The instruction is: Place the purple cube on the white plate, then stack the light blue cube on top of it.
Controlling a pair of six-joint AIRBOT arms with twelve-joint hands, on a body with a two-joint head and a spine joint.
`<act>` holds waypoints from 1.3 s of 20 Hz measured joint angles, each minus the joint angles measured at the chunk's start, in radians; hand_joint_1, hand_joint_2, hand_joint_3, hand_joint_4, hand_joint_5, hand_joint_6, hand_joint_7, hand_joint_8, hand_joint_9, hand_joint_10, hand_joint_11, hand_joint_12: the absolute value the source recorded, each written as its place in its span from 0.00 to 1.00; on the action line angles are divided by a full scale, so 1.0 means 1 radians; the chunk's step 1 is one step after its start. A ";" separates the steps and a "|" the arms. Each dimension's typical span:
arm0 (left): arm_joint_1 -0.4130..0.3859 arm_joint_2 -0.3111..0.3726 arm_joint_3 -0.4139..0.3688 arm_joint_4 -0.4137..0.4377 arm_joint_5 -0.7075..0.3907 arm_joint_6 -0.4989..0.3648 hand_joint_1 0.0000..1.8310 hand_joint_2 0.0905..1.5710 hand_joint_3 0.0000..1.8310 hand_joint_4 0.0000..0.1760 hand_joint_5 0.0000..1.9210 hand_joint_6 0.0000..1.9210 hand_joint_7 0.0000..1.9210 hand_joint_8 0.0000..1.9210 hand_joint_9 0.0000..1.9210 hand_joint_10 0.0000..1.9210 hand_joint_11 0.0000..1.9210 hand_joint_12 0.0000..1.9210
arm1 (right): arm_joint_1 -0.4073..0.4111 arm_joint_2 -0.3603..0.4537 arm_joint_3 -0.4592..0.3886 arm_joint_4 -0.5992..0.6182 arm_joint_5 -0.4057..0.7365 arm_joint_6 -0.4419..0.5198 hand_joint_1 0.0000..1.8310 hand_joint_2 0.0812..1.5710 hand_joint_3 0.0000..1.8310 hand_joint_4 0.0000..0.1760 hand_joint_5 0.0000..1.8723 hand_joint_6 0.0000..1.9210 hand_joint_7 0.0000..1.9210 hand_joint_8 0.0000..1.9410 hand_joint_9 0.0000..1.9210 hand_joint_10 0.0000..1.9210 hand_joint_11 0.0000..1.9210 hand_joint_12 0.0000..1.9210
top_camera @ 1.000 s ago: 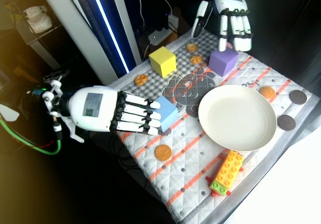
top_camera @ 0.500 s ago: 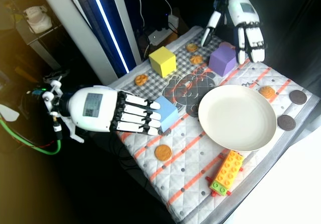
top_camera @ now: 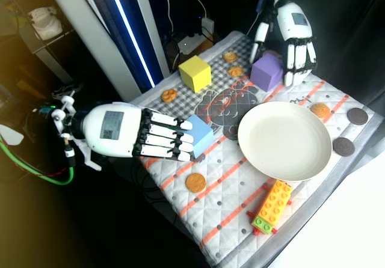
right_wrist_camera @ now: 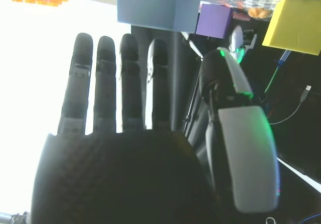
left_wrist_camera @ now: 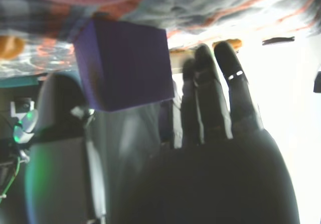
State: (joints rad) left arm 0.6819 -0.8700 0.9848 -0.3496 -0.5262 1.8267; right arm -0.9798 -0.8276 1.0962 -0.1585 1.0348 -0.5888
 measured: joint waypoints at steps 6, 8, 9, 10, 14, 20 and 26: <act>-0.083 0.023 0.016 0.130 -0.023 -0.196 0.63 0.71 0.00 0.00 0.48 0.55 0.38 0.82 0.29 0.86 0.13 0.96 | -0.010 0.000 0.000 -0.001 0.000 0.000 0.26 0.81 0.00 0.30 0.29 0.00 0.25 0.00 0.18 0.00 0.09 0.24; -0.143 0.008 0.052 0.147 -0.018 -0.199 0.68 0.72 0.00 0.00 0.49 0.43 0.46 0.73 0.33 0.80 0.15 0.94 | -0.010 0.000 0.000 -0.002 0.000 0.000 0.25 0.81 0.00 0.32 0.29 0.00 0.24 0.00 0.18 0.00 0.09 0.24; -0.182 -0.019 0.084 0.146 -0.005 -0.199 0.68 0.72 0.00 0.00 0.50 0.42 0.47 0.72 0.35 0.78 0.18 0.92 | -0.010 -0.001 0.000 -0.002 -0.001 0.000 0.26 0.81 0.00 0.29 0.29 0.00 0.25 0.00 0.18 0.00 0.09 0.24; -0.230 -0.065 0.131 0.145 0.021 -0.200 0.68 0.71 0.00 0.00 0.52 0.38 0.47 0.72 0.33 0.79 0.19 0.96 | -0.010 -0.004 0.001 -0.001 0.001 0.000 0.25 0.81 0.00 0.32 0.29 0.00 0.25 0.00 0.19 0.00 0.11 0.24; -0.300 -0.206 0.250 0.148 0.138 -0.200 0.68 0.69 0.00 0.00 0.55 0.35 0.50 0.65 0.34 0.69 0.11 0.91 | -0.009 -0.012 0.006 -0.002 -0.001 0.000 0.27 0.81 0.00 0.13 0.31 0.00 0.26 0.00 0.21 0.00 0.13 0.21; -0.356 -0.345 0.401 0.144 0.225 -0.201 0.69 0.69 0.00 0.00 0.56 0.31 0.50 0.66 0.36 0.67 0.14 0.89 | -0.008 -0.013 0.007 -0.003 0.008 0.000 0.24 0.82 0.00 0.08 0.31 0.00 0.26 0.00 0.20 0.00 0.12 0.19; -0.391 -0.416 0.495 0.136 0.274 -0.201 0.60 0.69 0.00 0.00 0.51 0.51 0.43 0.60 0.31 0.77 0.12 0.91 | 0.017 -0.014 0.008 0.000 0.068 0.000 0.23 0.80 0.00 0.55 0.26 0.00 0.19 0.00 0.17 0.00 0.13 0.14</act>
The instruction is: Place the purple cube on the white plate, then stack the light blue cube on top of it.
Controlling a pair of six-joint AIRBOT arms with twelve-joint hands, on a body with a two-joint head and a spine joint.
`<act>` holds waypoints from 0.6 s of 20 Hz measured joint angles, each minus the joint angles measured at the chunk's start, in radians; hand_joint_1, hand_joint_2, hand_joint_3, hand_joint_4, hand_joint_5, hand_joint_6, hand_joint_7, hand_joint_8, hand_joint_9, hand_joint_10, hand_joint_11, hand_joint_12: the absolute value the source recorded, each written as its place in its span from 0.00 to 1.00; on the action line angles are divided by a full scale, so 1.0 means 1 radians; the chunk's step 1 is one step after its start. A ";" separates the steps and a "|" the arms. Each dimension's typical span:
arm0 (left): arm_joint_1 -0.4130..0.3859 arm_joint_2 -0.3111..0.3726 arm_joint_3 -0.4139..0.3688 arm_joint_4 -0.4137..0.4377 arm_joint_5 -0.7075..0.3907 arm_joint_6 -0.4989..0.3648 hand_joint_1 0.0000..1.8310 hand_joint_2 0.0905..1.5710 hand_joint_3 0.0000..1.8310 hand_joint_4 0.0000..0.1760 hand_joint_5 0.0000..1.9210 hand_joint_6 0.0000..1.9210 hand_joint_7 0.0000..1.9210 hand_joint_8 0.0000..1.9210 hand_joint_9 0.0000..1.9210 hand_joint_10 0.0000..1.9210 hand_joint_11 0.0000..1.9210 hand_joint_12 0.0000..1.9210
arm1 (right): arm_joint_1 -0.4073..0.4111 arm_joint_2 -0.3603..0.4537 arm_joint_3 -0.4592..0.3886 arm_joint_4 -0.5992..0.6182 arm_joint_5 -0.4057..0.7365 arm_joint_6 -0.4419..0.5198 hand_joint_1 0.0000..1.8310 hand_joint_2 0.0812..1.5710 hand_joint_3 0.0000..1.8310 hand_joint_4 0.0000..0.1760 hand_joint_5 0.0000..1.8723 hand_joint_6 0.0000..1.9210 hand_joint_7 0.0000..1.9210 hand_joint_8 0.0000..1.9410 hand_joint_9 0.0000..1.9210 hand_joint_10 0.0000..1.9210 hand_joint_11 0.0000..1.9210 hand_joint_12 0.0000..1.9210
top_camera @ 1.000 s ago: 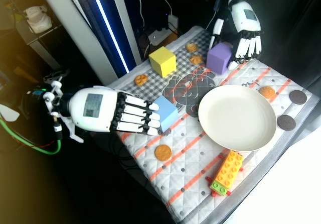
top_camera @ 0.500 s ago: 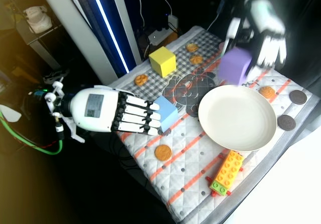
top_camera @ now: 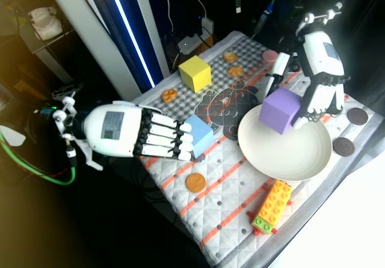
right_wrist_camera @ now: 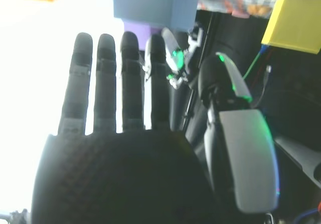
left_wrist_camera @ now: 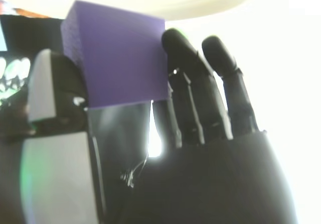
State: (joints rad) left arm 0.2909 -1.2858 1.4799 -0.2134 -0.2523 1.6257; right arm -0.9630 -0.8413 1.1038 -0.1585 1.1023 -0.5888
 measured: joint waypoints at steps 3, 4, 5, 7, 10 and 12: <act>0.000 -0.040 0.050 -0.038 0.040 0.000 0.60 0.70 0.00 0.00 0.50 0.53 0.41 0.66 0.29 0.84 0.13 0.98 | 0.001 -0.008 0.002 -0.001 0.016 0.000 0.21 0.79 0.00 0.60 0.24 0.00 0.17 0.00 0.15 0.00 0.13 0.13; 0.000 -0.054 0.066 -0.056 0.047 0.000 0.67 0.73 0.00 0.00 0.48 0.44 0.43 0.76 0.26 0.81 0.12 0.96 | 0.001 -0.014 0.006 -0.003 0.017 0.000 0.19 0.79 0.00 0.58 0.25 0.00 0.17 0.00 0.16 0.00 0.13 0.13; 0.000 -0.058 0.070 -0.062 0.048 0.000 0.67 0.73 0.00 0.00 0.48 0.44 0.43 0.76 0.26 0.81 0.12 0.96 | 0.001 -0.015 0.006 -0.003 0.015 0.000 0.19 0.79 0.00 0.58 0.25 0.00 0.17 0.00 0.16 0.00 0.13 0.13; 0.000 -0.063 0.080 -0.081 0.053 0.000 0.67 0.73 0.00 0.00 0.49 0.43 0.45 0.74 0.27 0.74 0.12 0.89 | 0.007 -0.015 0.008 -0.005 0.015 0.000 0.19 0.79 0.00 0.62 0.24 0.00 0.17 0.00 0.16 0.00 0.14 0.13; 0.012 -0.069 0.089 -0.083 0.053 0.000 0.55 0.70 0.00 0.89 0.48 0.55 0.32 0.64 0.21 0.79 0.10 0.92 | 0.007 -0.015 0.010 -0.003 0.018 0.000 0.20 0.79 0.00 0.54 0.24 0.00 0.17 0.00 0.16 0.00 0.13 0.13; 0.016 -0.075 0.092 -0.083 0.067 0.001 0.53 0.61 0.00 0.09 0.43 0.10 0.28 0.55 0.18 0.69 0.05 0.85 | 0.007 -0.017 0.010 -0.006 0.019 0.000 0.20 0.79 0.00 0.59 0.24 0.00 0.17 0.00 0.16 0.00 0.13 0.13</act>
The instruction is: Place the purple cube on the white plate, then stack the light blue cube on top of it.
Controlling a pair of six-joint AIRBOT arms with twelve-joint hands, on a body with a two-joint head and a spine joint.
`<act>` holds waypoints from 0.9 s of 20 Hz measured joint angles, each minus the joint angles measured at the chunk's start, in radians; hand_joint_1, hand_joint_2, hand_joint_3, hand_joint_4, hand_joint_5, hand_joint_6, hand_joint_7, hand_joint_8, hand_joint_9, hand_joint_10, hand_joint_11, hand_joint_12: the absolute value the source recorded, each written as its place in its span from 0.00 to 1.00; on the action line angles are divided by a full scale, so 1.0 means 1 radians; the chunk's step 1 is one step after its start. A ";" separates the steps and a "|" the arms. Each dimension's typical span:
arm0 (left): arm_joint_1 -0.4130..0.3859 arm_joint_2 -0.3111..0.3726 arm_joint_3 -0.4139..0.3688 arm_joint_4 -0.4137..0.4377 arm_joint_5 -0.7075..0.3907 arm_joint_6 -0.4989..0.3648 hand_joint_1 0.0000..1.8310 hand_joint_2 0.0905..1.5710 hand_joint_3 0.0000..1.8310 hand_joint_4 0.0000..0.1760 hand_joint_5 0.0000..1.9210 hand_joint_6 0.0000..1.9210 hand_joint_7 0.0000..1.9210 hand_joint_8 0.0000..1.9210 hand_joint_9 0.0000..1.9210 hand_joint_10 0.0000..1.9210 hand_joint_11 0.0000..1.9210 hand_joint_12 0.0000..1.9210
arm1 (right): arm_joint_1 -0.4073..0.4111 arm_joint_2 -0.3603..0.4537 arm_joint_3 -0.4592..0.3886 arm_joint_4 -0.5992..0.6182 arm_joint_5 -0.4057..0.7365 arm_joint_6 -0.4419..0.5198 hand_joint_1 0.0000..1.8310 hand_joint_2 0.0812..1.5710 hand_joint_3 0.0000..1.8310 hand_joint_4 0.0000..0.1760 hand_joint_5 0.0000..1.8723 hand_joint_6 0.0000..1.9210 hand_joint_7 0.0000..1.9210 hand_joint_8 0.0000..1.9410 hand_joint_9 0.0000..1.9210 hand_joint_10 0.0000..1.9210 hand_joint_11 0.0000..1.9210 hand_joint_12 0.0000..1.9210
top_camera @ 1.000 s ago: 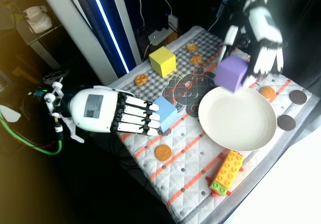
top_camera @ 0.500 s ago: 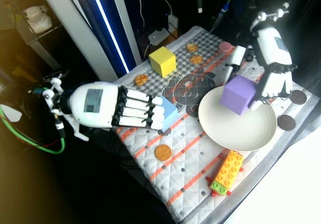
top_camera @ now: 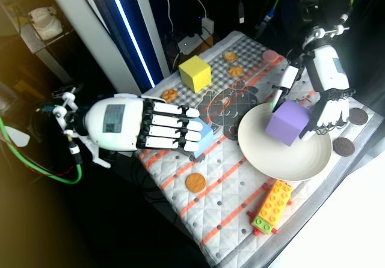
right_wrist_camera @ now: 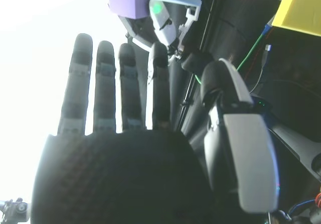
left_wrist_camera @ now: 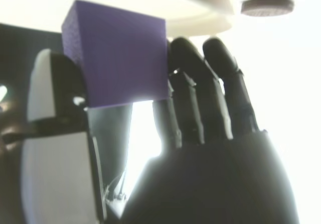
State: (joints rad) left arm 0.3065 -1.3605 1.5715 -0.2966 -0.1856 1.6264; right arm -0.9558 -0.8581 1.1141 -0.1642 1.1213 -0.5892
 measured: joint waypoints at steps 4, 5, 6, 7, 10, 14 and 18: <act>0.002 -0.009 0.004 0.001 -0.002 0.000 0.50 0.62 0.00 0.20 0.37 0.00 0.32 0.33 0.24 0.50 0.07 0.73 | 0.004 -0.007 0.003 0.000 -0.003 0.000 0.22 0.79 0.00 0.55 0.24 0.00 0.17 0.00 0.15 0.00 0.12 0.12; 0.005 -0.013 0.005 0.002 -0.002 0.000 0.50 0.61 0.00 0.25 0.36 0.00 0.32 0.29 0.24 0.45 0.07 0.71 | 0.004 -0.008 0.005 -0.001 -0.002 0.000 0.22 0.79 0.00 0.59 0.24 0.00 0.17 0.00 0.15 0.00 0.12 0.12; 0.006 -0.016 0.005 0.005 0.006 0.000 0.49 0.62 0.00 0.35 0.33 0.00 0.30 0.27 0.22 0.45 0.05 0.74 | 0.004 -0.008 0.005 -0.001 -0.001 0.000 0.22 0.79 0.00 0.54 0.24 0.00 0.17 0.00 0.16 0.00 0.13 0.12; 0.006 -0.016 0.008 0.009 0.015 0.000 0.48 0.61 0.00 0.48 0.23 0.00 0.30 0.16 0.20 0.45 0.03 0.75 | 0.004 -0.009 0.005 -0.001 -0.001 0.000 0.24 0.79 0.00 0.56 0.25 0.00 0.18 0.00 0.17 0.01 0.14 0.12; 0.006 -0.021 0.016 0.009 0.014 0.000 0.47 0.58 0.00 0.67 0.15 0.00 0.31 0.04 0.23 0.38 0.07 0.72 | 0.004 -0.009 0.008 0.000 -0.001 0.000 0.26 0.79 0.00 0.54 0.25 0.00 0.19 0.00 0.18 0.01 0.15 0.13; 0.009 -0.021 0.015 0.008 0.015 0.000 0.46 0.57 0.00 0.93 0.08 0.00 0.24 0.00 0.19 0.37 0.04 0.77 | 0.004 -0.009 0.008 -0.001 -0.001 0.000 0.28 0.81 0.00 0.46 0.26 0.00 0.20 0.00 0.19 0.00 0.16 0.13; 0.011 0.007 -0.048 0.022 -0.011 0.000 0.36 0.48 0.00 1.00 0.00 0.00 0.01 0.00 0.08 0.01 0.00 0.14 | 0.004 -0.009 0.008 0.000 0.002 0.001 0.29 0.80 0.00 0.49 0.26 0.00 0.19 0.00 0.18 0.00 0.15 0.13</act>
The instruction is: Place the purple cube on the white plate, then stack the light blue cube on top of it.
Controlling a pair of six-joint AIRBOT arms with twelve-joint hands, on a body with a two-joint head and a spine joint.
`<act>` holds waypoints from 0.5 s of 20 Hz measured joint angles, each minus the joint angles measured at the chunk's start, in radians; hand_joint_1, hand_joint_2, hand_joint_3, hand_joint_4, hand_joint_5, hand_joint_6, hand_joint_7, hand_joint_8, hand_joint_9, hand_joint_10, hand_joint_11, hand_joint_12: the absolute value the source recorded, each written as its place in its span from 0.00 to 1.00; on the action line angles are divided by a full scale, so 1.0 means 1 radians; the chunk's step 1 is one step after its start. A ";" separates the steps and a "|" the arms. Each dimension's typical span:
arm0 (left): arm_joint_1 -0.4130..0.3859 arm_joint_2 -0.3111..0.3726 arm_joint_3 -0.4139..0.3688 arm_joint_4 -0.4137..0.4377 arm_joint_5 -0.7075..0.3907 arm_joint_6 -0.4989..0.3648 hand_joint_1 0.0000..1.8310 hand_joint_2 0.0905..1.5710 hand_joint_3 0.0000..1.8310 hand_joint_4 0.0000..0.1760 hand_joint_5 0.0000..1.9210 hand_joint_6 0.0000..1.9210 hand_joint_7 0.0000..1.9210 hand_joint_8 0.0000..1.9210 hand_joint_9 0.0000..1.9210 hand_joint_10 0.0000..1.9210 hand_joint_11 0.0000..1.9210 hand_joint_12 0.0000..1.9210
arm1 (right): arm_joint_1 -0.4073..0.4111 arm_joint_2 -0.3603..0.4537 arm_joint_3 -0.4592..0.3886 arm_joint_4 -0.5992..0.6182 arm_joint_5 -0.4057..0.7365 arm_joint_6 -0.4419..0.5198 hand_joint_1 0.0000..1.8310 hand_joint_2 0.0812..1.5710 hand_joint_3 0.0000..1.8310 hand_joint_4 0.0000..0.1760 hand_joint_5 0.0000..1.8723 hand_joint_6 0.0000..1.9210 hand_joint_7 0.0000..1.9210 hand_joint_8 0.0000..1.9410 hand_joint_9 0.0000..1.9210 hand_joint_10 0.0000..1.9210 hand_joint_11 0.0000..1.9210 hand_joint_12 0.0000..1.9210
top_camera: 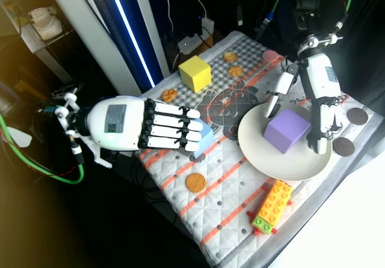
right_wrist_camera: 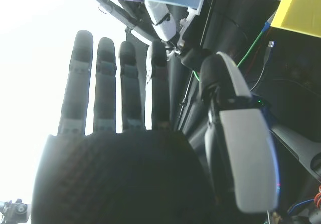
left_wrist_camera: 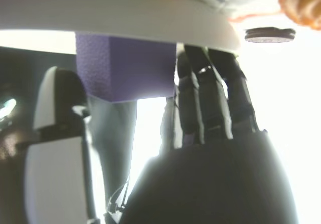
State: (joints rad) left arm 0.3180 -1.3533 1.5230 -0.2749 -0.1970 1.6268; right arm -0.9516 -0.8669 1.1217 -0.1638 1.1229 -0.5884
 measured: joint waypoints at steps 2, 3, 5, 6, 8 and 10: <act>0.001 0.032 -0.049 0.011 -0.034 -0.001 0.36 0.46 0.00 1.00 0.00 0.00 0.00 0.00 0.03 0.01 0.00 0.03 | 0.003 0.000 0.000 0.004 0.005 0.000 0.29 0.79 0.00 0.48 0.25 0.00 0.19 0.00 0.15 0.00 0.12 0.11; 0.001 0.051 -0.076 0.018 -0.064 -0.001 0.39 0.44 0.00 1.00 0.00 0.00 0.00 0.00 0.01 0.00 0.00 0.01 | 0.003 0.000 0.000 0.014 0.012 0.000 0.25 0.78 0.00 0.52 0.22 0.00 0.16 0.00 0.12 0.00 0.08 0.09; 0.015 0.106 -0.138 0.024 -0.144 -0.001 0.39 0.46 0.00 1.00 0.00 0.00 0.00 0.00 0.00 0.00 0.00 0.00 | 0.010 -0.013 0.003 0.037 0.029 0.000 0.19 0.69 0.00 0.86 0.10 0.00 0.08 0.00 0.06 0.00 0.05 0.07; 0.029 0.129 -0.166 0.023 -0.169 -0.001 0.39 0.46 0.00 1.00 0.00 0.00 0.00 0.00 0.00 0.00 0.00 0.00 | 0.014 -0.021 0.008 0.037 0.029 0.000 0.19 0.69 0.00 0.86 0.10 0.00 0.08 0.00 0.06 0.00 0.05 0.07; 0.083 0.208 -0.255 0.031 -0.225 0.000 0.37 0.46 0.00 1.00 0.00 0.00 0.00 0.00 0.00 0.00 0.00 0.00 | 0.027 -0.039 0.017 0.030 0.010 0.000 0.17 0.59 0.00 0.98 0.04 0.00 0.04 0.00 0.04 0.00 0.01 0.12; 0.140 0.274 -0.324 0.030 -0.263 -0.001 0.39 0.45 0.00 1.00 0.00 0.00 0.00 0.00 0.00 0.00 0.00 0.00 | 0.038 -0.044 0.020 0.028 -0.006 0.000 0.18 0.57 0.00 1.00 0.03 0.00 0.03 0.00 0.03 0.00 0.00 0.08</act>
State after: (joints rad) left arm 0.4583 -1.0794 1.1992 -0.2447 -0.4599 1.6257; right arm -0.9134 -0.9108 1.1416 -0.1360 1.1172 -0.5888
